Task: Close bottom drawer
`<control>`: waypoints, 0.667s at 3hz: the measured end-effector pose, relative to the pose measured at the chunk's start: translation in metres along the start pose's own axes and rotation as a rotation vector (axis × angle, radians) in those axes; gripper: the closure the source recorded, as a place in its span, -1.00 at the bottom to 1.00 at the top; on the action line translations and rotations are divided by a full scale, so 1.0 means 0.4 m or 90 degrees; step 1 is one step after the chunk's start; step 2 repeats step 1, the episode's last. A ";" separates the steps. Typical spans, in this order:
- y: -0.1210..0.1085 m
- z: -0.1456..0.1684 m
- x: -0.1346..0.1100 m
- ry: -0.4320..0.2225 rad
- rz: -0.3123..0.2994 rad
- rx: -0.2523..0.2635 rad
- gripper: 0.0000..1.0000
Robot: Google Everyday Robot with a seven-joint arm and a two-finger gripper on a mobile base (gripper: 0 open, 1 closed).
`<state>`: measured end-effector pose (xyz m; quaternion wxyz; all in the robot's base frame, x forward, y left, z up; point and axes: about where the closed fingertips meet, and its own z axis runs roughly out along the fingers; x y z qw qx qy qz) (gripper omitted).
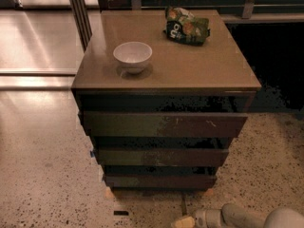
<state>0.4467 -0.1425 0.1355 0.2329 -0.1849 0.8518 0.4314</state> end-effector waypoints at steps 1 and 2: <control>0.000 0.000 0.000 0.000 0.000 0.000 -1.00; 0.000 0.000 0.000 0.000 0.000 0.000 -1.00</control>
Offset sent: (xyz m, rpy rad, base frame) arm 0.0000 0.0000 0.0000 0.0000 0.0000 0.0000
